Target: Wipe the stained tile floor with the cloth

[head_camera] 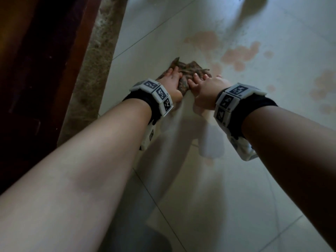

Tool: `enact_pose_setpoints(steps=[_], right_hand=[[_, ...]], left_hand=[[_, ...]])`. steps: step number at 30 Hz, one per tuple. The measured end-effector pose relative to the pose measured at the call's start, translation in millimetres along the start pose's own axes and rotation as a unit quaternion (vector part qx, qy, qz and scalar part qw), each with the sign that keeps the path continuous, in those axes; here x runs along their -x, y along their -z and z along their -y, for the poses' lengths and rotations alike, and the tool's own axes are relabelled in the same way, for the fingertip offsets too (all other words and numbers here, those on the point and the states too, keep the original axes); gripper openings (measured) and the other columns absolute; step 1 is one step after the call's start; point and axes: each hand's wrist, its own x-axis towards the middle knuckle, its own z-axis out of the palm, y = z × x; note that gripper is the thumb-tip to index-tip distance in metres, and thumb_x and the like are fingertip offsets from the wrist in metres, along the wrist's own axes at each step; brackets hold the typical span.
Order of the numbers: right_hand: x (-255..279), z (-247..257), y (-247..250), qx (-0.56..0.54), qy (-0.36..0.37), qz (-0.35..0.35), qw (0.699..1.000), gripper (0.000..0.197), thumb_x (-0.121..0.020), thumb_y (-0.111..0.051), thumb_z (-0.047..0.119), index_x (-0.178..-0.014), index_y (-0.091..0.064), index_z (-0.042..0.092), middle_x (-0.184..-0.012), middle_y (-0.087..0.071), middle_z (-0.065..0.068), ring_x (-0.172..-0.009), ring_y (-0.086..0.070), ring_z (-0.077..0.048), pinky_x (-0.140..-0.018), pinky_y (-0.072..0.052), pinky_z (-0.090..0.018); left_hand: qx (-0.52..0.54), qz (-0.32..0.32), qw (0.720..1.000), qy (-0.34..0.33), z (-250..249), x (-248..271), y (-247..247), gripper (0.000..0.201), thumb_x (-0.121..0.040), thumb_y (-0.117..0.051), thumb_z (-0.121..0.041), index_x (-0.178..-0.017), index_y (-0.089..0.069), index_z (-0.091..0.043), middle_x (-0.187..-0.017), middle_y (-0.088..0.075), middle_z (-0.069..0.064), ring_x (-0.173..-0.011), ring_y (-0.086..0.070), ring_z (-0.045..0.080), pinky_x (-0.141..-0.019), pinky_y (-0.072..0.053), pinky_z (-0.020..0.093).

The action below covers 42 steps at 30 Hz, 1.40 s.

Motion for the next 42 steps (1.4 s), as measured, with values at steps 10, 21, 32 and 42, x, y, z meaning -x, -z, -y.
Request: enact_pose_setpoints(steps=[10, 21, 32, 42], right_hand=[[49.7, 7.9, -31.6, -0.008, 0.001, 0.022, 1.0, 0.077, -0.093, -0.047, 0.041, -0.153, 0.0, 0.028, -0.162, 0.003, 0.003, -0.15, -0.009, -0.021, -0.119, -0.011, -0.047], [123.6, 20.5, -66.0, -0.014, 0.007, 0.07, 0.997, 0.069, -0.096, -0.04, 0.02, -0.153, -0.003, 0.026, -0.162, 0.003, 0.001, -0.15, -0.01, -0.023, -0.118, -0.018, -0.046], [178.9, 19.4, -83.7, 0.025, 0.031, 0.147, 0.988, 0.071, -0.095, -0.038, 0.016, -0.153, 0.003, 0.023, -0.162, 0.007, -0.001, -0.15, -0.007, -0.023, -0.119, -0.013, -0.046], [208.7, -9.8, -87.8, 0.086, 0.1, 0.127, 0.983, 0.076, -0.091, -0.036, 0.013, -0.153, 0.005, 0.021, -0.162, 0.009, 0.0, -0.151, -0.001, -0.018, -0.12, -0.01, -0.042]], left_hand=[[-0.021, 0.028, 0.999, -0.029, -14.1, 48.8, -30.8, 0.085, -0.087, -0.053, -0.017, -0.153, 0.0, -0.013, -0.161, 0.013, 0.003, -0.15, 0.008, 0.015, -0.122, -0.005, 0.031], [-0.005, 0.073, 0.996, -0.054, -34.8, 112.7, -78.4, 0.085, -0.086, -0.051, -0.014, -0.153, 0.002, -0.014, -0.161, 0.016, 0.004, -0.149, 0.011, 0.017, -0.12, 0.0, 0.029], [-0.049, 0.104, 0.987, -0.114, -51.9, 149.4, -108.2, 0.088, -0.084, -0.051, -0.015, -0.153, 0.005, -0.011, -0.16, 0.017, 0.008, -0.149, 0.014, 0.019, -0.122, 0.002, 0.03], [-0.109, 0.117, 0.973, -0.166, -61.4, 159.9, -119.0, 0.093, -0.086, -0.053, -0.022, -0.152, 0.011, -0.011, -0.159, 0.021, 0.008, -0.148, 0.018, 0.019, -0.12, 0.006, 0.032]])
